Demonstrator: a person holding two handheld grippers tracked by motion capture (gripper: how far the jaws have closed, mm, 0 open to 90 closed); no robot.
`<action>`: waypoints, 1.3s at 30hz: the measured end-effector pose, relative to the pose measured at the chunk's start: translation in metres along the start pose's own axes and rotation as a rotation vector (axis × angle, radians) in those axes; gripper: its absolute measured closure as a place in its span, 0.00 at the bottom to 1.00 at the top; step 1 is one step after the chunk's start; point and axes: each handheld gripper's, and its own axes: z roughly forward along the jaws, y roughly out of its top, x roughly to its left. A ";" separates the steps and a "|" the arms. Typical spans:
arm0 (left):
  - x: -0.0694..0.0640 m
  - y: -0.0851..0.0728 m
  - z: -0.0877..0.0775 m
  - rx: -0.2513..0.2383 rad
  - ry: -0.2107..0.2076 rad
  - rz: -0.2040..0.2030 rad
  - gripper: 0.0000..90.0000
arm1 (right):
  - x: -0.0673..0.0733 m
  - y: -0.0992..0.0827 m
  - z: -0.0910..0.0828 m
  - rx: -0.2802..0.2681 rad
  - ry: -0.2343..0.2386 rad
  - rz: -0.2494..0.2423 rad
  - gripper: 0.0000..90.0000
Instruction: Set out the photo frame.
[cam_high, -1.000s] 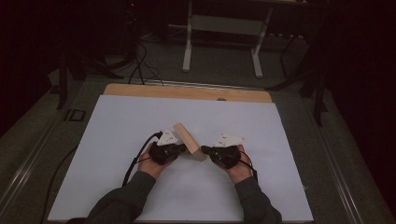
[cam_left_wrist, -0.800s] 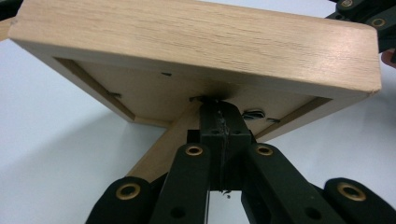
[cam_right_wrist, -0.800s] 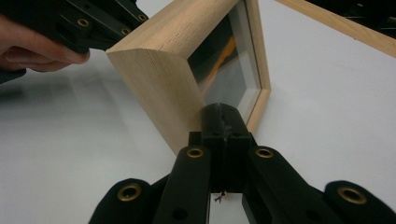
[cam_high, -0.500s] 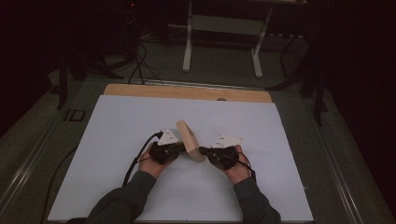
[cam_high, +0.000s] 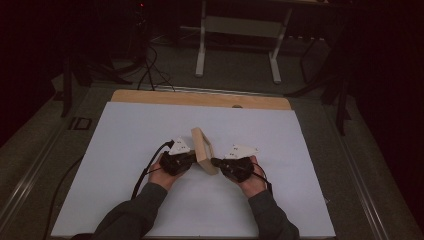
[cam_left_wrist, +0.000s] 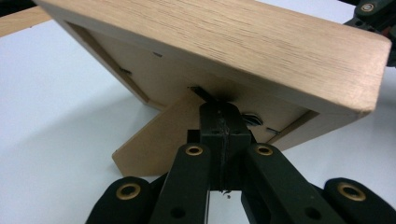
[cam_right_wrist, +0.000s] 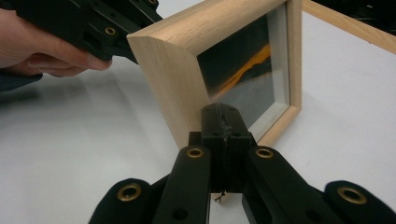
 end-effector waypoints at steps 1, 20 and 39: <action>0.000 0.000 0.000 0.000 0.000 -0.001 1.00 | 0.000 0.000 0.000 0.000 0.001 0.000 1.00; 0.005 -0.001 0.002 -0.008 0.001 -0.017 1.00 | 0.005 0.004 0.006 0.001 0.015 -0.010 1.00; 0.010 -0.002 0.003 -0.017 -0.013 -0.029 1.00 | 0.009 0.008 0.012 0.000 0.031 -0.019 1.00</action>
